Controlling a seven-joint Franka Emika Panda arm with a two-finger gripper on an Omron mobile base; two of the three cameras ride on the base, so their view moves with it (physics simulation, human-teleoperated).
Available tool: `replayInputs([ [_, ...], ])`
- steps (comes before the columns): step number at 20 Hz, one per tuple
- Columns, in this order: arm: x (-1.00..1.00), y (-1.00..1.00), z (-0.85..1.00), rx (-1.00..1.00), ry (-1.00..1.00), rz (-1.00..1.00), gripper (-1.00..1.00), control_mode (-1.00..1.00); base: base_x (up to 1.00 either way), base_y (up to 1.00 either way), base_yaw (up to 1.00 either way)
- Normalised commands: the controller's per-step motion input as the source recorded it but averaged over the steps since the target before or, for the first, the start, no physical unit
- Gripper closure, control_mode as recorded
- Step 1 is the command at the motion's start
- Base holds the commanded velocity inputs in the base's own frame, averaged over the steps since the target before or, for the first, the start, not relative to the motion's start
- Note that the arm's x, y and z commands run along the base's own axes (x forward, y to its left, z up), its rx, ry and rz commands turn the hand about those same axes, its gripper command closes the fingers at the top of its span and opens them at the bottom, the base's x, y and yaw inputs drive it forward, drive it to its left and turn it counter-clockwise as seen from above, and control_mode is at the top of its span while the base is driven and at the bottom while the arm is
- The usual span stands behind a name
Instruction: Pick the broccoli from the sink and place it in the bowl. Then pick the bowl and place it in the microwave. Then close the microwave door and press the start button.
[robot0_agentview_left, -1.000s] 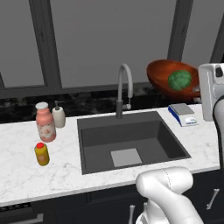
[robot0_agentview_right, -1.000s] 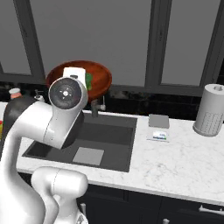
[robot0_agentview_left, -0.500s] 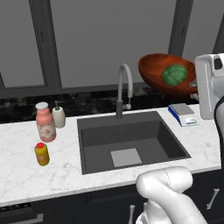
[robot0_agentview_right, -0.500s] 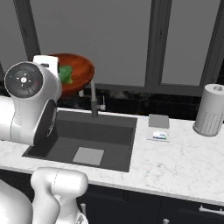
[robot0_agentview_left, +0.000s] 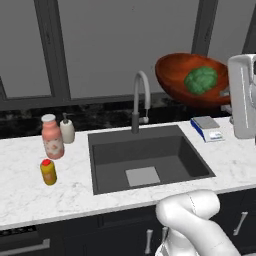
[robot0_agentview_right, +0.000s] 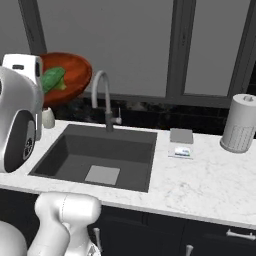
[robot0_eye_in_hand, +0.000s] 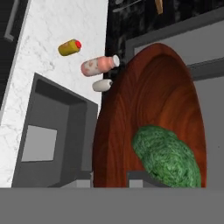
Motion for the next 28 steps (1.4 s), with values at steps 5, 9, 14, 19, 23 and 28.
replayInputs([
  [5,0.0,0.0,0.0,0.0,0.0,0.0,1.0,1.0,-0.6,0.28,0.11],
  [9,0.0,0.0,0.0,0.0,0.0,0.0,1.0,1.0,-0.56,0.97,0.44],
  [14,0.0,0.0,0.0,0.0,0.0,0.0,1.0,1.0,-0.02,0.98,0.68],
  [19,0.0,0.0,0.0,0.0,0.0,0.0,1.0,1.0,0.0,0.83,0.74],
  [23,0.0,0.0,0.0,0.0,0.0,0.0,1.0,1.0,0.0,0.78,0.76],
  [28,0.0,0.0,0.0,0.0,0.0,0.0,1.0,1.0,0.28,0.54,0.72],
])
